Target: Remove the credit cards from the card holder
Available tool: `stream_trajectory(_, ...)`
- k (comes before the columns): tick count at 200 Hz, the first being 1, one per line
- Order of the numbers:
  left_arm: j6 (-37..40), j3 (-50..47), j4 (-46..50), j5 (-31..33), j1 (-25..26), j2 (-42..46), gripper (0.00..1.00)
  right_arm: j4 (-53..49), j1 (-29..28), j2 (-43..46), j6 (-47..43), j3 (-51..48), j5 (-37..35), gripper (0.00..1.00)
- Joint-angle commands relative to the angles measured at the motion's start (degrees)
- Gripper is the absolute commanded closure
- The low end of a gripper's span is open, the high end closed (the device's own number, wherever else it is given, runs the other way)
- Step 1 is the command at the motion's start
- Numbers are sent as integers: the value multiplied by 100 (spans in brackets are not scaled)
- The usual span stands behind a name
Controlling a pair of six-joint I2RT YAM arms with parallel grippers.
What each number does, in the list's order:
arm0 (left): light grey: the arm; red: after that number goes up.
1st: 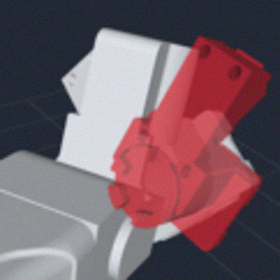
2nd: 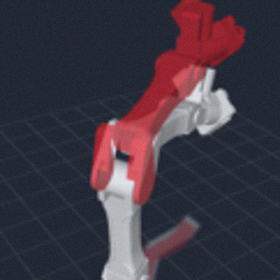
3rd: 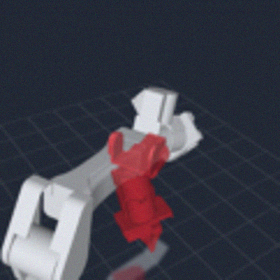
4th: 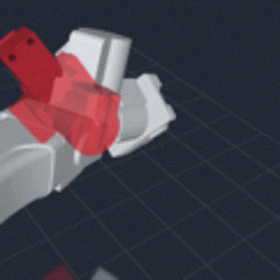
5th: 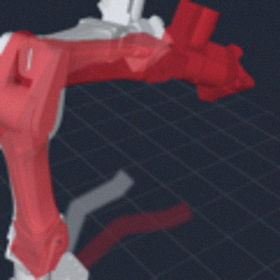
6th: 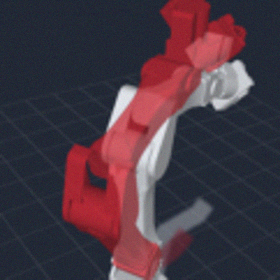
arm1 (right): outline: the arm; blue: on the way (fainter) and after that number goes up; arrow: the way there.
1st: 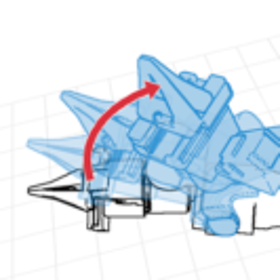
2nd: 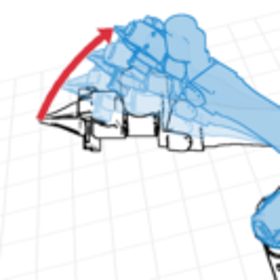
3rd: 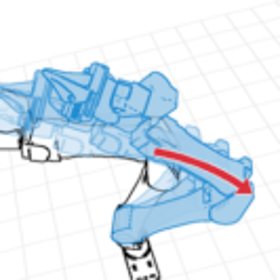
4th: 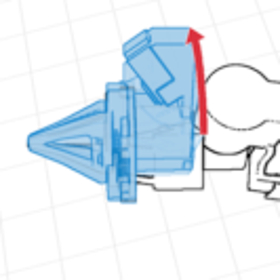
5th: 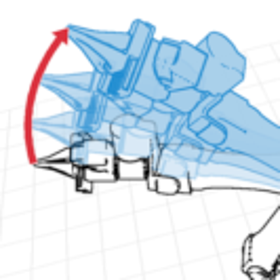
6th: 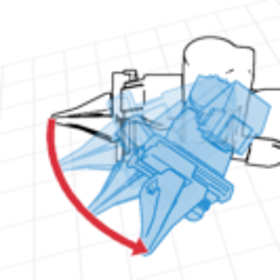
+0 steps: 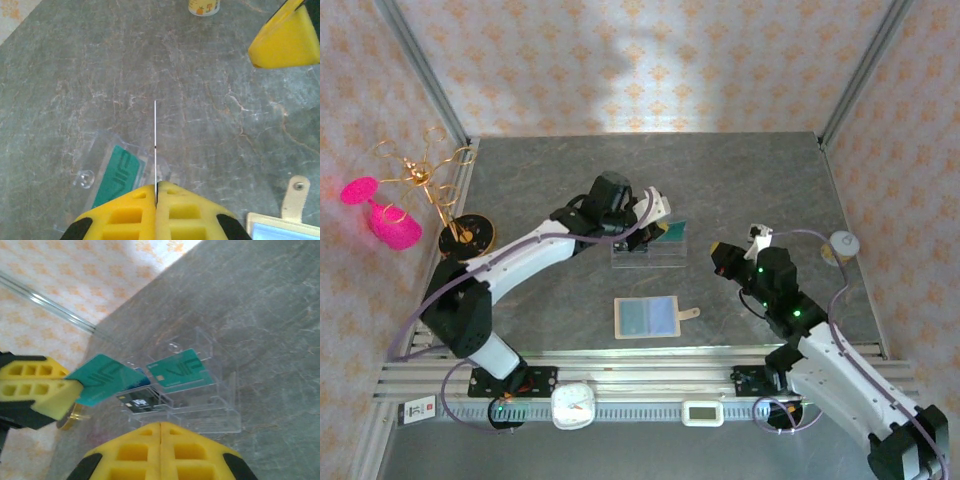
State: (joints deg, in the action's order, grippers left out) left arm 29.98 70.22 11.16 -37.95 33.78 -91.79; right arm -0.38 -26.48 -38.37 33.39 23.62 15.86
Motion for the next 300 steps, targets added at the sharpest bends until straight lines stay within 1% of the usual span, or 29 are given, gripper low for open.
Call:
stream_trajectory(1,637,646,502,-711,-262,-379,100,304,214,-187,-232,108,285,96)
stream_trajectory(15,769,810,446,-799,-267,-625,100,406,373,-328,-295,130,359,96)
stream_trajectory(29,944,957,537,-753,-267,-885,100,491,533,-487,-320,176,466,96)
stream_trajectory(51,1396,1488,1219,-687,-271,-1325,100,623,734,-705,-350,246,664,96)
stream_trajectory(62,1589,1661,1429,-689,-275,-1438,100,636,790,-795,-397,291,691,96)
stream_trajectory(91,1846,1684,1471,-624,-275,-1481,100,661,842,-909,-489,380,699,96)
stream_trajectory(109,1886,1697,1411,-522,-275,-1513,100,680,851,-965,-512,398,709,96)
stream_trajectory(150,1974,1798,1505,-599,-281,-1716,100,721,864,-1040,-513,400,718,96)
stream_trajectory(185,1987,1857,1467,-604,-284,-1719,100,729,884,-1093,-530,424,727,96)
stream_trajectory(190,2007,1885,1481,-608,-284,-1886,100,732,886,-1102,-524,426,727,96)
stream_trajectory(239,2051,2044,1553,-529,-284,-2095,100,750,900,-1143,-527,433,740,96)
stream_trajectory(300,2033,2058,1465,-266,-284,-2089,100,818,900,-1190,-482,442,801,96)
